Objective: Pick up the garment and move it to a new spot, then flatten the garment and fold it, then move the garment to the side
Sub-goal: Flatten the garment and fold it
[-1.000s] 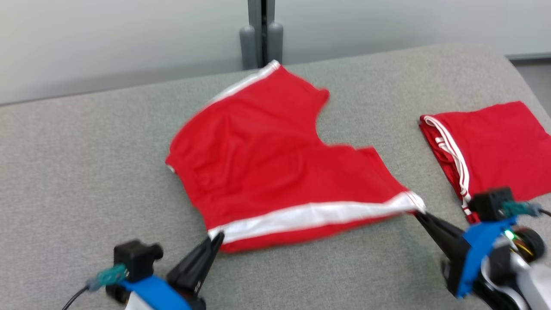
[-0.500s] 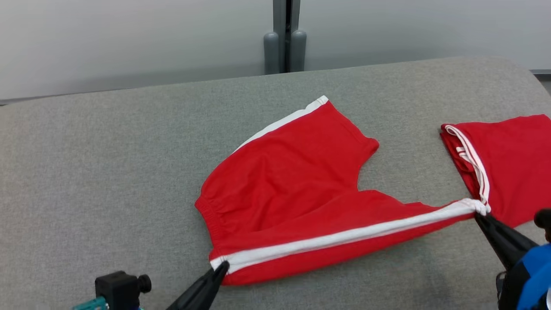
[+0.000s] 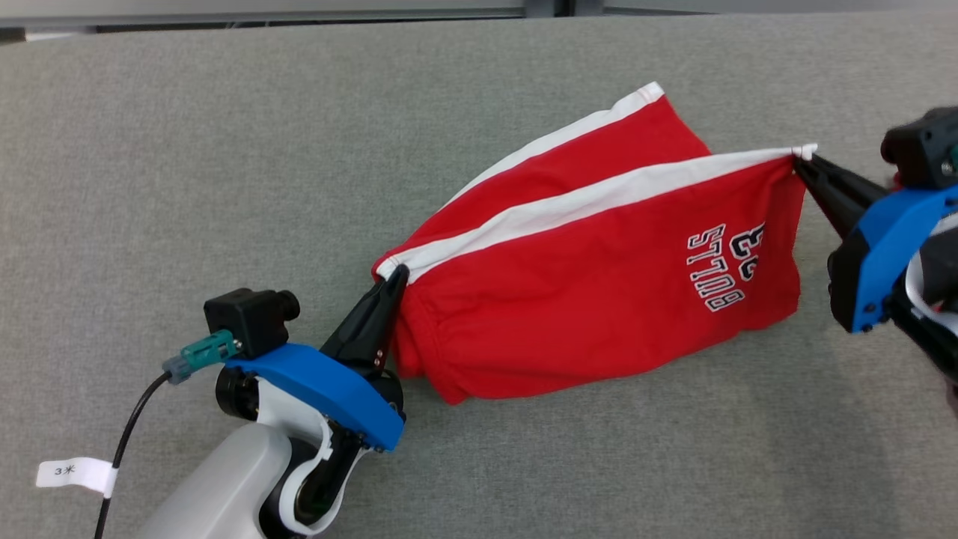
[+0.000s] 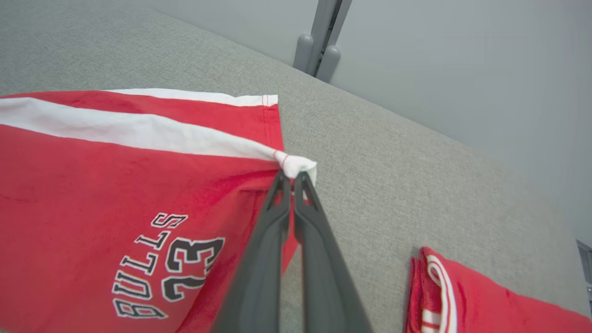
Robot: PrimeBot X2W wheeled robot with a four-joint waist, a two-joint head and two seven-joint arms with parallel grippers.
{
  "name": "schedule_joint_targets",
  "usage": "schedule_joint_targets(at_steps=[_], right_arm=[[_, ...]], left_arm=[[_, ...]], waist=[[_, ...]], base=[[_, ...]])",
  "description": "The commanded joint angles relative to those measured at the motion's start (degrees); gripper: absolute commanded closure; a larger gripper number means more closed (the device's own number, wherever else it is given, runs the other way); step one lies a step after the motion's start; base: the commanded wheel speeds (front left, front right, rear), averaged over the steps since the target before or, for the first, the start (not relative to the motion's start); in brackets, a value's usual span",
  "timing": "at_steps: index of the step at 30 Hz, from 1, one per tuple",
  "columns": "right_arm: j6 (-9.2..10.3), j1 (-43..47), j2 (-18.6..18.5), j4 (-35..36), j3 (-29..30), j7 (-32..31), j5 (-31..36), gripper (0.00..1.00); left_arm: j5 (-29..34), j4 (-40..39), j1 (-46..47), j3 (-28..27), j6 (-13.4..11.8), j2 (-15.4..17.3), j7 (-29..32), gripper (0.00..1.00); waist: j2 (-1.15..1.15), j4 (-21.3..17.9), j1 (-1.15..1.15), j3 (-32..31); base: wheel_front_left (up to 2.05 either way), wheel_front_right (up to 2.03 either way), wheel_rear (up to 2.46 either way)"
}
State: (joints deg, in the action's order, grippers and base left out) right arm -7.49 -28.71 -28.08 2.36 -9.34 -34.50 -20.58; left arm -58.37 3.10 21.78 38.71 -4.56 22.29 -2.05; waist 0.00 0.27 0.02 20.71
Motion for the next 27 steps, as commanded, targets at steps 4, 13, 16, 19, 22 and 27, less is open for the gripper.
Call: schedule_joint_targets(at_steps=[4,13,16,19,22,27], right_arm=[[-0.01,-8.89,-2.01,-8.32,-3.82,2.53,-1.09,1.00],[-0.01,-20.26,-2.40,-21.11,-11.51,8.90,-2.41,1.00],[-0.01,-22.16,-2.40,-24.06,-13.24,10.24,-3.26,1.00],[-0.01,-22.89,-1.73,-26.21,-14.46,12.05,-4.35,0.00],[-0.01,-22.30,-2.12,-27.84,-15.37,13.73,-5.33,0.00],[-0.01,-18.73,-1.46,-29.08,-13.64,17.77,-9.35,0.00]], left_arm=[[1.17,4.35,3.75,-0.15,0.45,-2.49,-1.72,1.00],[1.35,10.60,7.05,-1.11,2.09,-7.06,-6.82,1.00],[1.64,11.68,7.99,-1.22,3.04,-7.89,-8.33,0.01],[2.06,12.43,8.30,-0.38,4.53,-8.43,-8.96,0.00],[2.01,12.91,7.45,-0.05,5.50,-8.48,-9.48,0.00],[2.56,12.50,4.12,0.07,6.48,-7.27,-10.85,0.00]], waist=[[0.00,4.24,-0.02,4.78],[0.00,7.44,-0.02,7.90],[0.00,7.87,-0.02,8.24],[0.00,7.88,-0.02,7.93],[0.00,7.70,-0.02,6.38],[0.00,7.18,-0.02,2.42]], base=[[0.00,0.00,0.00],[0.00,0.00,0.00],[0.00,0.00,0.00],[0.00,0.00,0.00],[0.00,0.00,0.00],[0.00,0.00,0.00]])
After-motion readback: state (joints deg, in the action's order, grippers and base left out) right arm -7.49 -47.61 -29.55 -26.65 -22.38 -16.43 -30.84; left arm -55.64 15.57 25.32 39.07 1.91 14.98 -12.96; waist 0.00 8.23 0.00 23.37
